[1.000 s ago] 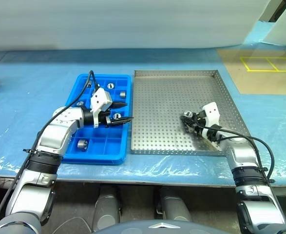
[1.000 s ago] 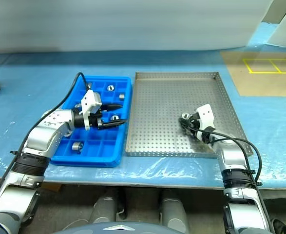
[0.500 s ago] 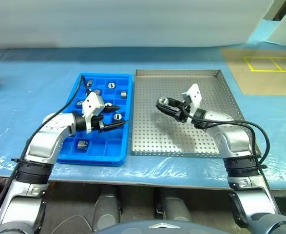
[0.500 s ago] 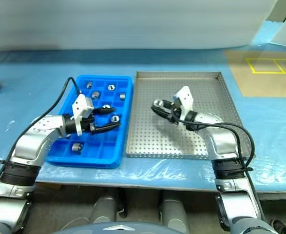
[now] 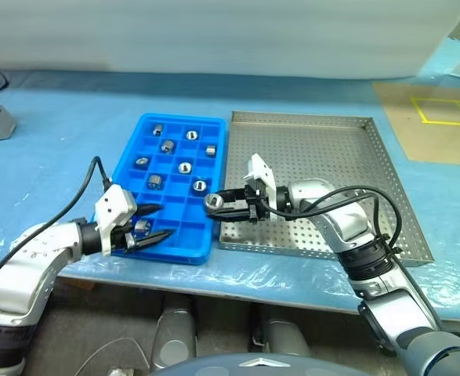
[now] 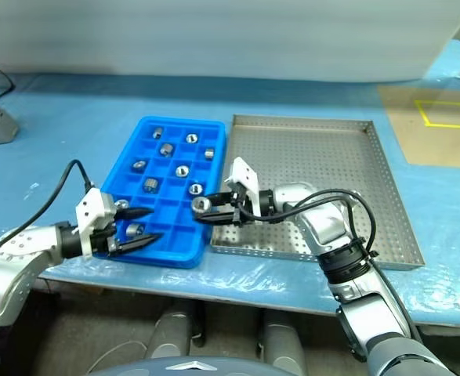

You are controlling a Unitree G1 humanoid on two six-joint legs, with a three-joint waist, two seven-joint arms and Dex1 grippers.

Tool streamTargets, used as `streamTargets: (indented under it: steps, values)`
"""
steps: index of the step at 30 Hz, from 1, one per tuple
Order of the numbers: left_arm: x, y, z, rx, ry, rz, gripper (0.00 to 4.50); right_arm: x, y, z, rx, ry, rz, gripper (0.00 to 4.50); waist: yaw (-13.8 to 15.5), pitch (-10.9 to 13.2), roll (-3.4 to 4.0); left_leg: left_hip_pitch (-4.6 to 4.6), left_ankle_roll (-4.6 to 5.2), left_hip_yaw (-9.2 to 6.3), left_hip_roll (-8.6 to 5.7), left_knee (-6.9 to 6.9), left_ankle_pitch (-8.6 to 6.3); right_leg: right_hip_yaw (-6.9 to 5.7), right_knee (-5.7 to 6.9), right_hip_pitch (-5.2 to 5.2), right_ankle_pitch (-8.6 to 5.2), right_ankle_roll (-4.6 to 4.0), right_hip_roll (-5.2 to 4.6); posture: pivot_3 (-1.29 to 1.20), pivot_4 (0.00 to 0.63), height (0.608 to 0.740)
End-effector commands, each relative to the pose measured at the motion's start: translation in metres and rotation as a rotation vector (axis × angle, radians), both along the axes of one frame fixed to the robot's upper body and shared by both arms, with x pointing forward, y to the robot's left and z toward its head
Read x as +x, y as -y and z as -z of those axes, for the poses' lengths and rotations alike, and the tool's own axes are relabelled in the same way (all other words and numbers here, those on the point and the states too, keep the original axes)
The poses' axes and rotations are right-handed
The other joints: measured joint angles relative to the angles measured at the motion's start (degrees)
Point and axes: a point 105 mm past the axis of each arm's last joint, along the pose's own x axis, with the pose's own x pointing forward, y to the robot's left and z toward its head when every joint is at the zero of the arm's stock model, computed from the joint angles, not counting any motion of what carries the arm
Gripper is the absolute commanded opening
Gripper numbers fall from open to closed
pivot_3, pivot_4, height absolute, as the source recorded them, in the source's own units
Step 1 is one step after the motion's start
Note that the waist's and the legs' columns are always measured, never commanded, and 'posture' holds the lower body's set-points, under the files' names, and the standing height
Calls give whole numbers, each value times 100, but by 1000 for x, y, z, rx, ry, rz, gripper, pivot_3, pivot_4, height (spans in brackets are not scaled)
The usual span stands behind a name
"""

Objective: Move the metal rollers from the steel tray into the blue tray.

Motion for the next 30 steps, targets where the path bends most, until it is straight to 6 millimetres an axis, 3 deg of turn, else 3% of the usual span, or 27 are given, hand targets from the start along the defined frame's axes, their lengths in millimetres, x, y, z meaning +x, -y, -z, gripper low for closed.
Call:
streamTargets:
  steps: [1, 10, 15, 18, 24, 28, 30]
  values:
    - [-3, -5, -15, 6, 67, -47, 3340, -6, -10, -4, 31, -23, -73, 1614, 101, 0, 0, 1, -2, -1, 0, -1, 1, 0, 1, 1, -1, 2, 0, 258, 150, 740]
    - [-15, 1, -10, -14, 50, -92, 3340, -1, -19, 18, 4, -58, -69, 1614, 331, 0, 0, 7, -5, -5, -1, -5, 2, 1, 2, 5, -23, 39, 0, 315, 150, 740]
    - [-12, 5, -10, -18, 50, -77, 3340, 6, -14, 27, -19, -51, -9, 3289, 364, 0, -1, 7, -7, -5, -2, -7, 4, 2, 2, 1, -23, 40, 0, 297, 150, 740]
    - [-6, 5, -11, -18, 50, -60, 3340, 0, -8, 29, -35, -83, -25, 4286, 386, -1, -1, 13, -8, -5, -2, -7, 4, 2, 3, 8, -23, 40, 0, 255, 150, 740]
    - [10, 17, -12, -32, 57, 20, 3340, 18, 8, 15, 7, -19, 119, 4286, 367, -1, -1, 57, -9, -3, -5, -6, 4, 7, 3, 46, -24, 42, 0, 131, 150, 740]
    - [25, 27, -12, -39, 66, 87, 3340, 39, 34, -4, 57, 45, 296, 4286, 282, -1, -1, 61, -16, -3, -7, -6, 9, 8, 6, 50, -23, 44, 0, 28, 150, 740]
    - [35, 33, -12, -44, 75, 127, 3340, 50, 56, -9, 55, 86, 405, 4286, 215, -2, -2, 60, -17, -2, -9, -2, 9, 11, 7, 53, -21, 45, 0, -10, 150, 740]
